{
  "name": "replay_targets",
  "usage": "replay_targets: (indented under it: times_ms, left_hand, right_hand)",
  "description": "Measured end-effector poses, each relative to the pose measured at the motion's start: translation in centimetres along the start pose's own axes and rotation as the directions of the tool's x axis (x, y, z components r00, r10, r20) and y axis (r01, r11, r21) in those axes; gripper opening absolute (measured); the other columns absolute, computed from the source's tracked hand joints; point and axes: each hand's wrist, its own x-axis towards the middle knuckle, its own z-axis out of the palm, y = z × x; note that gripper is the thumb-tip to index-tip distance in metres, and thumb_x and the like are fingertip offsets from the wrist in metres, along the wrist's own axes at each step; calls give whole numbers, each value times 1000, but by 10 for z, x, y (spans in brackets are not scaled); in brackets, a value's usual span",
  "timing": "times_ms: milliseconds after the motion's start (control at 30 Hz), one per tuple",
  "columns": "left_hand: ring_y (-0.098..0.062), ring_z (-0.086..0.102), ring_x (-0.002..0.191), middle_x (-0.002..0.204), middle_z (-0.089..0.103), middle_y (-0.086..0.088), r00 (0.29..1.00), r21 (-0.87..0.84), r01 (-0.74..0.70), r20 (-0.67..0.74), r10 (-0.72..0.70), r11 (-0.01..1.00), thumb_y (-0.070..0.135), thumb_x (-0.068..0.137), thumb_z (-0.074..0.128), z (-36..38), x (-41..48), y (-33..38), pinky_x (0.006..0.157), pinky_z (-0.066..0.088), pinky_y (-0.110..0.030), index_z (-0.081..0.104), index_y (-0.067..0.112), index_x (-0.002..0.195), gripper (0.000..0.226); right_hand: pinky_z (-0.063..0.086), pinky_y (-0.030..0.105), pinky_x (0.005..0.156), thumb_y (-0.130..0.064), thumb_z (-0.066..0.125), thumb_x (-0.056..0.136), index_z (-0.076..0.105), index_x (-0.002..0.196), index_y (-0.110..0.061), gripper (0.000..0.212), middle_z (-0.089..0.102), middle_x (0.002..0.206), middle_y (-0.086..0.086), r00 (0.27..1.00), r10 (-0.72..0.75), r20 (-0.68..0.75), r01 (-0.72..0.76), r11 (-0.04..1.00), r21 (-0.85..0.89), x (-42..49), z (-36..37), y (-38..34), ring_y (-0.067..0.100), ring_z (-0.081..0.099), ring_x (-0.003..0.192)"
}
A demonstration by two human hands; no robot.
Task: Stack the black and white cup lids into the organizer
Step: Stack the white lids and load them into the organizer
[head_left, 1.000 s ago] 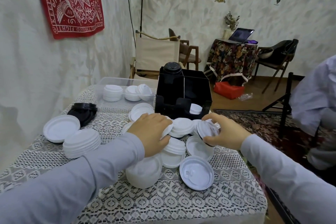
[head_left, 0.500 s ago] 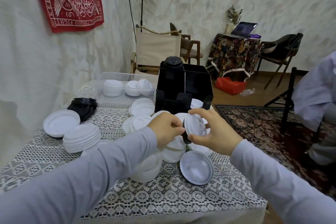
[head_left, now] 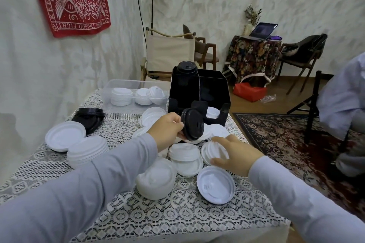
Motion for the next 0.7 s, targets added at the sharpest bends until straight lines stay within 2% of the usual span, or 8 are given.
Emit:
replay_targets:
  times_ms: [67, 167, 233, 333, 400, 500, 600, 700]
  left_hand:
    - [0, 58, 42, 66, 56, -8, 1000, -68, 30, 8, -30, 997, -2, 97, 35, 0, 0, 0, 54, 33, -22, 42, 11, 74, 27]
    - [-1, 55, 39, 66, 52, -9, 999, -102, 52, -1, -52, 993, -2, 98, 33, -1, 2, -1, 55, 35, -24, 44, 12, 75, 29]
    - [-2, 54, 38, 64, 52, -8, 998, -93, 54, -4, -55, 994, -2, 98, 31, -1, 4, 1, 55, 36, -25, 47, 13, 76, 30]
    - [-10, 52, 44, 61, 51, -7, 997, -31, 70, 18, -70, 997, 1, 98, 33, 0, 5, 3, 59, 41, -28, 49, 13, 79, 28]
    - [-16, 50, 52, 64, 51, -9, 997, 16, 71, 16, -71, 997, 1, 97, 34, 2, 5, 3, 60, 43, -29, 49, 13, 79, 27]
    - [-17, 55, 75, 91, 57, -7, 999, 205, -25, -17, 29, 978, 2, 94, 40, 0, 2, 1, 71, 44, -27, 55, 14, 102, 21]
    - [-16, 39, 126, 142, 34, -2, 945, 599, -325, 189, 265, 732, 11, 88, 53, -6, -10, 1, 100, 29, -18, 30, 16, 143, 60]
    - [-18, 18, 140, 155, 10, -2, 856, 777, -505, 397, 330, 376, 22, 84, 60, 0, -22, 3, 114, 21, -30, 6, 17, 150, 86]
  right_hand:
    - [45, 41, 96, -64, 46, 86, 19, 146, -37, 71, 33, 145, -3, 994, -36, -105, 37, 999, 1, 0, -6, -1, 22, 47, 122]
    - [39, 35, 102, -47, 59, 86, 22, 146, -35, 72, 32, 146, -7, 946, -121, -301, 229, 905, 357, -4, -25, -10, 14, 41, 128]
    - [36, 29, 104, -32, 73, 79, 17, 146, -37, 88, 30, 143, -13, 928, -201, -315, 344, 789, 510, -7, -35, -20, 6, 36, 128]
    - [30, 20, 106, -28, 81, 70, 11, 149, -31, 105, 26, 139, -18, 892, -315, -324, 434, 797, 421, -8, -35, -36, -1, 31, 128]
    - [33, 24, 107, -31, 82, 69, 16, 148, -27, 103, 31, 142, -12, 869, -329, -369, 454, 827, 331, -7, -30, -41, 6, 36, 129]
    - [39, 31, 103, -38, 81, 67, 27, 144, -25, 95, 40, 137, -4, 877, -277, -393, 402, 872, 280, -5, -23, -41, 15, 44, 124]
    - [43, 34, 99, -48, 80, 64, 33, 140, -26, 92, 48, 130, -5, 892, -198, -406, 345, 878, 331, -2, -17, -40, 14, 49, 118]
    - [47, 32, 92, -49, 77, 61, 42, 130, -31, 80, 55, 117, -8, 890, -197, -412, 371, 839, 399, 1, -13, -43, 10, 53, 107]
